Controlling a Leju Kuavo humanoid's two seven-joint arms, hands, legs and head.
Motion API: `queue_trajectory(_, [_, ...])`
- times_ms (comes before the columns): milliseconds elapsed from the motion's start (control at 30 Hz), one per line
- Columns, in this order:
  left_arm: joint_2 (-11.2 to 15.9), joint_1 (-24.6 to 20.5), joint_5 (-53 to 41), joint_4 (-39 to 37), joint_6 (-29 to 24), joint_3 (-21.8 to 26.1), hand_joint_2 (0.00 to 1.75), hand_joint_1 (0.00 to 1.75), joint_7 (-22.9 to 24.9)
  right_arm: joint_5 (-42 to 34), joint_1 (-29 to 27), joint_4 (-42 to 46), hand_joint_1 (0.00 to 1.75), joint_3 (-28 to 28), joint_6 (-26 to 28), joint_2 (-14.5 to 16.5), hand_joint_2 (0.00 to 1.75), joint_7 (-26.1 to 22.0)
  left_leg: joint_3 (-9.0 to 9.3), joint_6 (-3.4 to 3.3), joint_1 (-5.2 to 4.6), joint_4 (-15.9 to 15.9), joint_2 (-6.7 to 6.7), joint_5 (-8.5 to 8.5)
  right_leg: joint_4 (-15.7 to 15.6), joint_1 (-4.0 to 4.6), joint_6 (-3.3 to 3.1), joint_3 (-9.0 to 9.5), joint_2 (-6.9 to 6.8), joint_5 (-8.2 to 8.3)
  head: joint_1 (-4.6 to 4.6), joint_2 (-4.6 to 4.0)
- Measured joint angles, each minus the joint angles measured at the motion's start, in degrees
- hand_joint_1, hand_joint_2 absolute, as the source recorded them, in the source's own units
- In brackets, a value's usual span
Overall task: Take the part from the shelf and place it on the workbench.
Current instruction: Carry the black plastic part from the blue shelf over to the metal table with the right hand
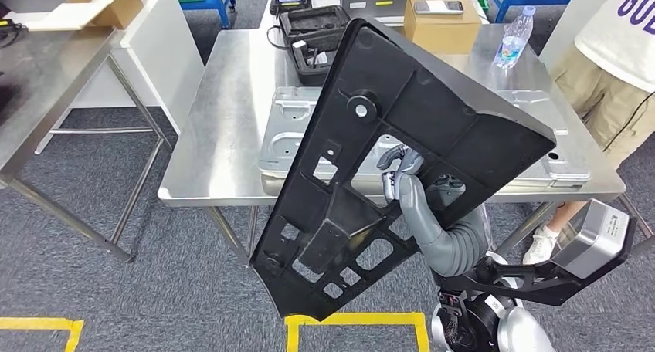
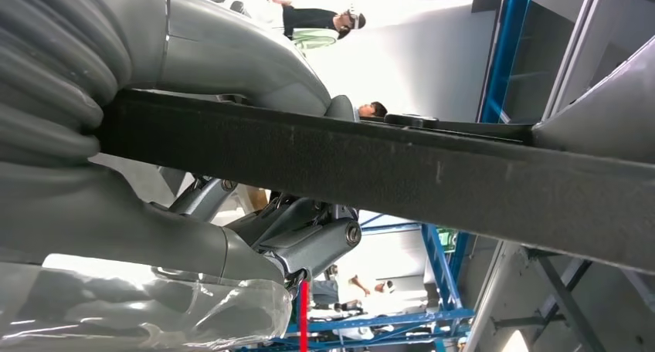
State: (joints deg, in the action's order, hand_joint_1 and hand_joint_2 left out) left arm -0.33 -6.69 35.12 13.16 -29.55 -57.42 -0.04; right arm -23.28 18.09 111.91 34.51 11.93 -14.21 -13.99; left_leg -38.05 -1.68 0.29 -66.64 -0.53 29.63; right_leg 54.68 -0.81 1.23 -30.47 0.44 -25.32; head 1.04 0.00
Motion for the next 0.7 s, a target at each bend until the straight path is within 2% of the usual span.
queue_trajectory(33, [0.00, 0.01, 0.01, 0.00, 0.00, 0.00, 1.75, 0.00, 0.00, 0.00, 0.02, 0.00, 1.75, 0.00, 0.00, 0.01, 1.75, 0.00, 1.45, -0.34, -0.06, 4.60, 0.02, -3.32, -0.04, 0.01, 0.15, 0.62, 0.01, -0.48, -0.01, 0.00])
queue_trajectory(67, [0.01, 0.01, 0.03, 0.00, 0.00, -0.01, 1.75, 0.00, 0.01, -0.01, 0.03, -0.01, 1.75, 0.02, 0.00, 0.02, 1.75, 0.02, 2.52, -0.71, -0.33, 8.14, 0.07, -5.49, -0.10, 0.00, 0.43, 1.13, -0.01, -0.90, 0.00, 0.00])
queue_trajectory(100, [0.01, 0.02, 0.04, 0.00, -0.01, -0.01, 1.75, 0.00, 0.01, -0.01, 0.09, -0.01, 1.75, 0.04, 0.00, 0.03, 1.75, 0.04, 3.13, -1.15, -0.66, 10.36, 0.10, -6.74, -0.25, -0.08, 0.85, 1.45, -0.02, -1.23, 0.01, 0.00])
queue_trajectory(133, [0.02, 0.03, 0.07, 0.00, -0.02, -0.02, 1.75, 0.00, 0.02, -0.02, 0.10, -0.02, 1.75, 0.07, 0.00, 0.04, 1.75, 0.07, 3.33, -1.70, -0.98, 11.48, 0.11, -7.16, -0.17, -0.18, 1.37, 1.67, -0.05, -1.25, -0.03, 0.00])
queue_trajectory(167, [0.02, 0.04, 0.08, 0.00, -0.03, -0.02, 1.75, 0.00, 0.03, -0.02, 0.12, -0.02, 1.75, 0.09, 0.00, 0.06, 1.75, 0.09, 3.47, -2.27, -1.25, 11.71, 0.12, -6.75, -0.14, -0.21, 1.93, 1.92, -0.06, -1.16, -0.08, 0.00])
queue_trajectory(200, [0.03, 0.05, 0.06, -0.01, -0.03, -0.03, 1.75, 0.00, 0.04, -0.03, 0.16, -0.02, 1.75, 0.08, 0.00, 0.06, 1.75, 0.09, 4.12, -2.82, -1.21, 12.17, 0.06, -7.00, 0.00, -0.25, 2.40, 2.12, -0.07, -1.19, -0.15, 0.00])
queue_trajectory(267, [0.07, 0.01, 0.05, -0.02, -0.08, -0.02, 1.75, 0.00, 0.05, -0.02, 0.26, -0.01, 1.75, 0.07, 0.00, 0.06, 1.75, 0.04, 5.72, -3.64, -1.05, 12.82, -0.02, -7.24, 2.23, -0.18, 2.87, 1.58, -0.10, -1.92, -0.07, 0.01])
queue_trajectory(300, [0.09, -0.07, 0.05, -0.02, -0.13, -0.01, 1.75, 0.00, 0.05, -0.02, 0.33, -0.01, 1.75, 0.07, 0.00, 0.05, 1.75, 0.03, 6.43, -3.90, -1.07, 12.95, -0.05, -7.14, 5.04, -0.19, 3.04, 0.11, -0.12, -2.85, 0.03, 0.01])
queue_trajectory(367, [0.10, -0.14, 0.07, -0.02, -0.15, 0.02, 1.75, 0.00, 0.04, -0.03, 0.29, 0.00, 1.75, 0.07, 0.00, 0.05, 1.75, 0.02, 7.18, -4.23, -1.48, 12.95, -0.04, -6.49, 12.48, -0.14, 3.26, -4.70, -0.15, -5.55, 0.19, 0.01])
queue_trajectory(400, [0.09, -0.10, 0.07, -0.02, -0.13, 0.01, 1.75, 0.00, 0.04, -0.04, 0.17, 0.00, 1.75, 0.07, 0.00, 0.05, 1.75, 0.03, 7.60, -4.28, -1.76, 12.95, -0.04, -6.05, 15.22, -0.01, 3.23, -7.03, -0.15, -6.94, 0.22, 0.00])
queue_trajectory(433, [0.07, -0.04, 0.07, -0.02, -0.10, 0.01, 1.75, 0.00, 0.04, -0.05, 0.09, 0.00, 1.75, 0.07, 0.00, 0.04, 1.75, 0.04, 8.12, -4.30, -2.02, 12.95, -0.05, -5.56, 16.18, 0.19, 3.03, -8.54, -0.15, -7.78, 0.24, 0.00])
queue_trajectory(467, [0.03, 0.02, 0.07, -0.02, -0.08, 0.00, 1.75, 0.00, 0.04, -0.05, 0.05, 0.00, 1.75, 0.07, 0.00, 0.04, 1.75, 0.04, 8.82, -4.31, -2.30, 12.96, -0.07, -5.01, 15.05, 0.51, 2.65, -9.08, -0.15, -7.45, 0.25, 0.00])
queue_trajectory(500, [0.00, 0.04, 0.07, -0.02, -0.08, 0.00, 1.75, 0.00, 0.04, -0.05, 0.05, 0.00, 1.75, 0.07, 0.00, 0.03, 1.75, 0.04, 9.60, -4.32, -2.52, 12.98, -0.09, -4.44, 11.95, 0.92, 2.06, -8.54, -0.16, -5.61, 0.26, 0.00])
queue_trajectory(567, [-0.06, -0.02, 0.07, -0.02, -0.08, 0.00, 1.75, 0.00, 0.05, -0.03, 0.08, 0.00, 1.75, 0.05, 0.00, 0.03, 1.75, 0.03, 10.94, -4.37, -2.77, 13.11, -0.13, -3.35, 3.75, 1.96, 0.74, -6.27, -0.05, 0.88, 0.19, 0.00])
queue_trajectory(600, [-0.10, -0.10, 0.05, -0.02, -0.10, 0.01, 1.75, 0.00, 0.05, -0.04, 0.12, 0.00, 1.75, 0.04, 0.00, 0.03, 1.75, 0.04, 11.37, -4.30, -2.82, 13.23, -0.21, -2.91, 0.95, 2.39, 0.17, -5.39, 0.07, 3.28, 0.14, 0.00])
queue_trajectory(633, [-0.15, -0.17, 0.06, -0.02, -0.11, 0.01, 1.75, 0.00, 0.05, -0.04, 0.21, 0.01, 1.75, 0.03, 0.00, 0.03, 1.75, 0.05, 11.64, -4.19, -2.82, 13.46, -0.28, -2.59, -0.65, 2.68, -0.30, -4.87, 0.20, 4.74, 0.10, 0.00])
queue_trajectory(700, [-0.25, -0.22, 0.04, -0.01, -0.11, 0.01, 1.75, 0.00, 0.04, -0.05, 0.41, 0.02, 1.75, -0.02, 0.00, 0.01, 1.75, 0.08, 11.94, -3.94, -2.91, 12.99, -0.37, -2.89, -1.76, 2.72, -1.05, -4.08, 0.28, 4.84, 0.14, 0.00])
